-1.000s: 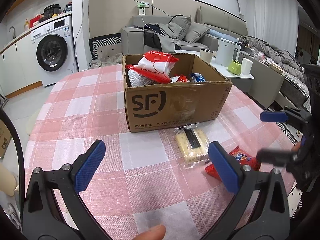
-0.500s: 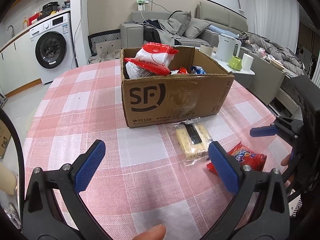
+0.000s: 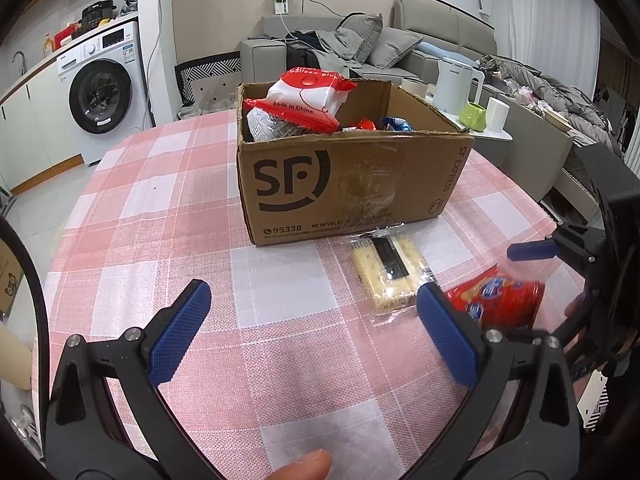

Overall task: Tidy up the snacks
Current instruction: 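Close the right tool on the red chip bag, then lift the red chip bag with the right tool while the left tool grasps the cracker pack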

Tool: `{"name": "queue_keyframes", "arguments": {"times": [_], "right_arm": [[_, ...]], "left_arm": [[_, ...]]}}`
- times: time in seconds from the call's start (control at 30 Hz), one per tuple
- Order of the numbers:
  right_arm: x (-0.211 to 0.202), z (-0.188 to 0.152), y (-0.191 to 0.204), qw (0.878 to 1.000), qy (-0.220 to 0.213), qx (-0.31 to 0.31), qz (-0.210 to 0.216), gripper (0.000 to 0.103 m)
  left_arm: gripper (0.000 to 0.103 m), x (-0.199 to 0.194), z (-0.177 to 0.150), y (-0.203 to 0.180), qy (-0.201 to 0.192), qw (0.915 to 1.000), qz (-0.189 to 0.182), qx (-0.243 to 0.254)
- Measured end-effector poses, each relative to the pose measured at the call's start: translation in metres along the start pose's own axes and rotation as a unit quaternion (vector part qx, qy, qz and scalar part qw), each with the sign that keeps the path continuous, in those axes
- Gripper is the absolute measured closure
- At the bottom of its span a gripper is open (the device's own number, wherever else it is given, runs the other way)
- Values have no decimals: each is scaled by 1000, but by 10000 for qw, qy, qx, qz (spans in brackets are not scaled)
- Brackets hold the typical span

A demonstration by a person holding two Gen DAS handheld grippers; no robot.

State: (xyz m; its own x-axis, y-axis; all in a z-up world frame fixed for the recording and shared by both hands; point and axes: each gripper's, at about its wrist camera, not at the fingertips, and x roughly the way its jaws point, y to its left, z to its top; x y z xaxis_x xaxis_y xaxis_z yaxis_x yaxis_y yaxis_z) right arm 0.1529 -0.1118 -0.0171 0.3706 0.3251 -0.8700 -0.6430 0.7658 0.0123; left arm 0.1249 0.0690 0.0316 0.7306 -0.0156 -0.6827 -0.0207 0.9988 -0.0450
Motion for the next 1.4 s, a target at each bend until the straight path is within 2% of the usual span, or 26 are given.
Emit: {"name": "queue_keyframes", "arguments": {"times": [0.33,0.5,0.67,0.73,0.8,0.83,0.87,1.07,1.4], "right_arm": [[-1,0,-17,9998,31,180,-25,1],[-1,-1,-17,9999,3,155,26,4],[-2,-3,-14,9994,-49,162,298,26],[-2,-4,-14,9991,-79,181,385,32],[-2,-4,-14,9988,-91,181,441,42],[-2,-3,-14,9985,-111,197,505,51],[-3,-3,-15,9984,-128,196,521,55],[-8,-4,-17,9985,-246,169,463,60],[-24,0,-23,9975,-519,280,395,60]], "left_arm": [[1,5,-1,1,40,10000,-3,19],[1,9,-4,-1,79,10000,2,25],[1,11,-6,-2,105,9999,-5,37],[1,13,-6,-2,119,9999,-7,34],[1,14,-6,-2,127,9999,-13,32],[1,14,-6,-2,124,9999,-9,33],[1,14,-6,-2,124,9999,-9,32],[1,14,-6,-2,128,9999,-13,32],[1,18,-8,-4,164,9997,-175,-81]]}}
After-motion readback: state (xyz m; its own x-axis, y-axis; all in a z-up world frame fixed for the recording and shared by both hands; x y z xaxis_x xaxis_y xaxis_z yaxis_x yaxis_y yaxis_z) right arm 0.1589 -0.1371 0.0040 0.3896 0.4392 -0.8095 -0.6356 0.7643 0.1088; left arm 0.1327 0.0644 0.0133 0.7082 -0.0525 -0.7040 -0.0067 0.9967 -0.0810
